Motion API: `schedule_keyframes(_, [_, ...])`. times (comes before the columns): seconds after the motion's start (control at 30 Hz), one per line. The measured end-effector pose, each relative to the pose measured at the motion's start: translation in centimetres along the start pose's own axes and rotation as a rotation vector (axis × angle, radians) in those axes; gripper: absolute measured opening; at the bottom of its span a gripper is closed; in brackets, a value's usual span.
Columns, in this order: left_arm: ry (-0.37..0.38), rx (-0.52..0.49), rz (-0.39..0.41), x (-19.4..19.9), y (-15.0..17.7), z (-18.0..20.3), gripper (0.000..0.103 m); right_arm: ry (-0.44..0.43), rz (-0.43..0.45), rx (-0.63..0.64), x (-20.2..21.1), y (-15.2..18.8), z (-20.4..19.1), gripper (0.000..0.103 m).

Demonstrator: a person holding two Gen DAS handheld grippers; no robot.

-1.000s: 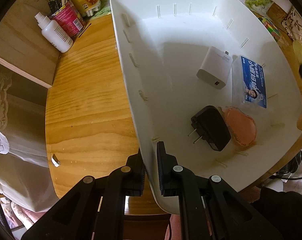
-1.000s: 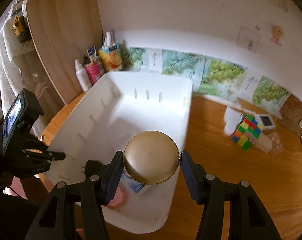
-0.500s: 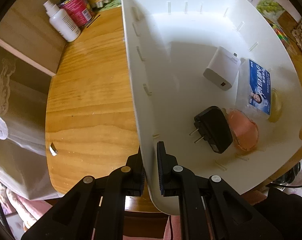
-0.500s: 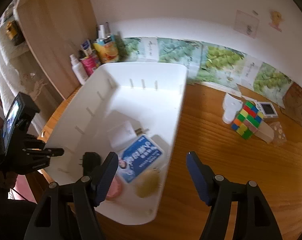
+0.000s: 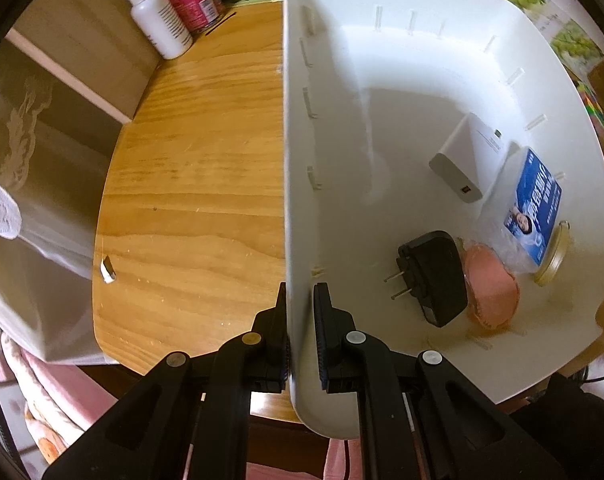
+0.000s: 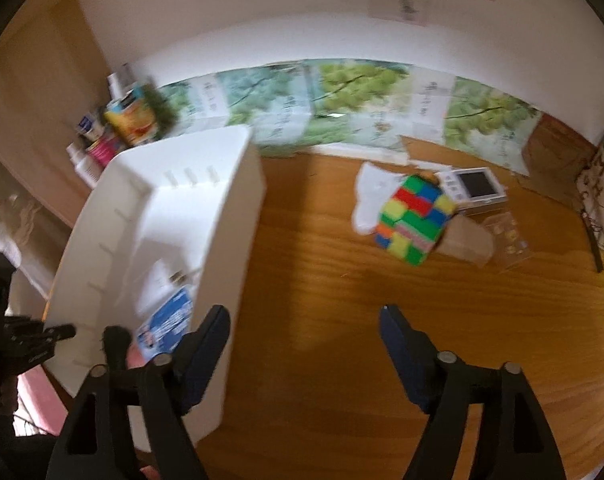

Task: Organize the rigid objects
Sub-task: 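Move the right tool back toward the Rubik's cube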

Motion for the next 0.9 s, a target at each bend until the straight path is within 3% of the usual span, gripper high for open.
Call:
schedule_keyframes(0.37, [-0.011,0.097,-0.053,-0.6,-0.5,-0.4,0.012,0.157,-0.004,0.015,-1.6,-2.2,5.5,0.08])
schedule_keyframes(0.9, [-0.064,0.181,-0.112,-0.7,-0.8,-0.3,0.017,0.208,0.096,0.095,-5.4,-3.4,8.1,0.081])
Point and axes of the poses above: each gripper's, at about its wrist camera, not at the fingertips, and x roughly against the way its jaws point, z to its right, y to its underside, the point moved 2 cm from there along -x, roughly the way its jaws point, and after that the axes turned 14 degrees about -y, right-handed, at the moved point
